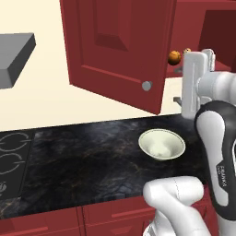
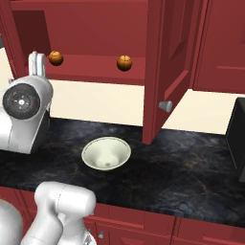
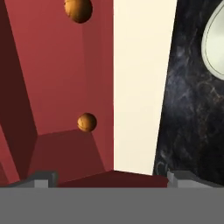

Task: Open the cabinet. Pick the orange and orange from the cabinet and place them into the bowl. Then close the cabinet.

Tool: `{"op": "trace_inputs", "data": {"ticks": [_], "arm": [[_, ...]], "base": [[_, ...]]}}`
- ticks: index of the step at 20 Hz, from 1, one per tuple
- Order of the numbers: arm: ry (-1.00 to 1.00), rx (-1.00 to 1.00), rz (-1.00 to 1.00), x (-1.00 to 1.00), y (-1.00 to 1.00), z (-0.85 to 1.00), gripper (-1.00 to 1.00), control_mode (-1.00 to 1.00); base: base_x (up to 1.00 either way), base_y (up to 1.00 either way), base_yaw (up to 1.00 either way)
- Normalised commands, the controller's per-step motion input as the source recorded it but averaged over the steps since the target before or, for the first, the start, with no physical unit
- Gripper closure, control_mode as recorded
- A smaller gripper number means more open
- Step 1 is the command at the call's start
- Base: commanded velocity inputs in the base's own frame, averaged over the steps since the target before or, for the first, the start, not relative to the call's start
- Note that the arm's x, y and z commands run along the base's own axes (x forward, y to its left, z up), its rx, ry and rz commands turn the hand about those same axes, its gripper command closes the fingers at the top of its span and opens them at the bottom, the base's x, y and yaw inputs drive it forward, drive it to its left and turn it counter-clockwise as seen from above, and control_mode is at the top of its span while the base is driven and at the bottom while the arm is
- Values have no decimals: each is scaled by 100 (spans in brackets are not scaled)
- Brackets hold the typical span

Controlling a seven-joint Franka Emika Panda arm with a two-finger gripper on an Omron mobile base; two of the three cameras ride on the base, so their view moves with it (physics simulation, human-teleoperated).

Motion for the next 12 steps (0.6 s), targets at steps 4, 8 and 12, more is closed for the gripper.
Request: {"op": "trace_inputs", "data": {"ticks": [4, 8, 12], "arm": [[0, 0, 30, 25, 0, -5, -100, -100], [0, 0, 35, 9, 5, -7, -100, -100], [0, 0, 36, 8, 13, -9, -100, -100]], "base": [[0, 0, 0], [0, 0, 0], [0, 0, 0]]}}
